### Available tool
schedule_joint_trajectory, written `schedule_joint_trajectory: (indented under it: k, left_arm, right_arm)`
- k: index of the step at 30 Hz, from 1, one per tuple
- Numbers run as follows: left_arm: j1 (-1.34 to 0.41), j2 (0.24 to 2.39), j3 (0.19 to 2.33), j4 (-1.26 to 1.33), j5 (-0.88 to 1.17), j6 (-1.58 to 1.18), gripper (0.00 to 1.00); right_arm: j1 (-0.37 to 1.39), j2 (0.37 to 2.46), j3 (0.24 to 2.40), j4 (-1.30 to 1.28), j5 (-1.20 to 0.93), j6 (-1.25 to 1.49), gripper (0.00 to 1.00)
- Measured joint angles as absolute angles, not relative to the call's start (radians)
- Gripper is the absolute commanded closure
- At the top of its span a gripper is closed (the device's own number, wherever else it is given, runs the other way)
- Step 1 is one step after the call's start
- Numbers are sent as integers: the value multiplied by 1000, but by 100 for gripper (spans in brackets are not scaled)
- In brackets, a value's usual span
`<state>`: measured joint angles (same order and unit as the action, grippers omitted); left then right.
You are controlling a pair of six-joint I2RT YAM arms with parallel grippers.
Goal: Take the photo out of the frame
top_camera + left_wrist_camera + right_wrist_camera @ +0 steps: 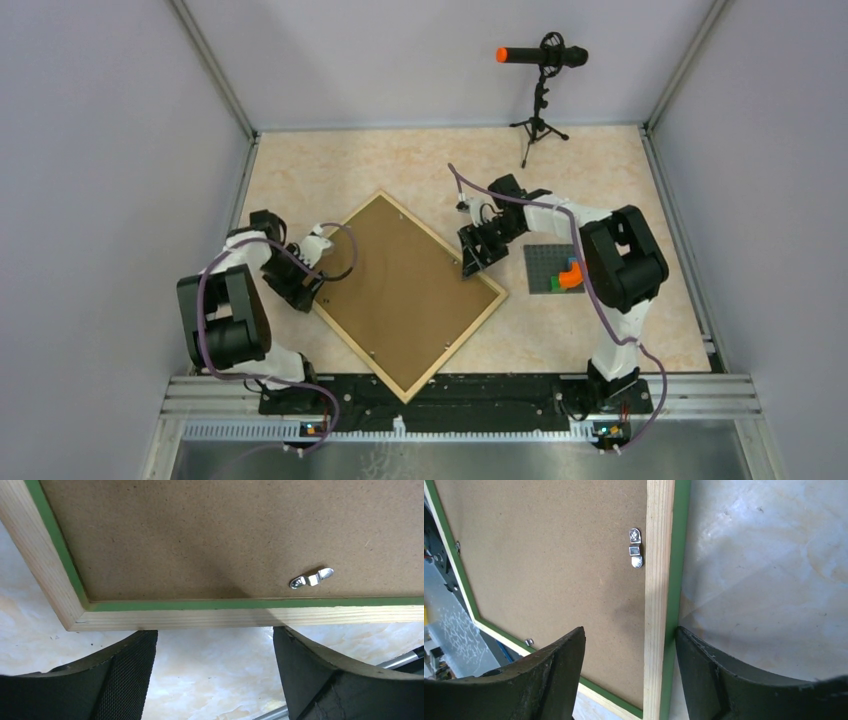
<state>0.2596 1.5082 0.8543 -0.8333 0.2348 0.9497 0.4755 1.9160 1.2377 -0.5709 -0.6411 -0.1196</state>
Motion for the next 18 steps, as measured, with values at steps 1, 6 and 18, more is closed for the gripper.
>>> schedule_joint_trajectory:
  k: [1,6,18]
  left_arm:
    - [250,1518,855,-825,230,942,11]
    - [141,1570,900,-799,188,882,11]
    - [-64,1749,1093,-666,211,733,8]
  right_arm:
    - [472,1916,1237,-575,-644,-121,34]
    - [432,1896,1203,-601,-662,-137,34]
    - [370,1734,1046,-729,-525,-243,34]
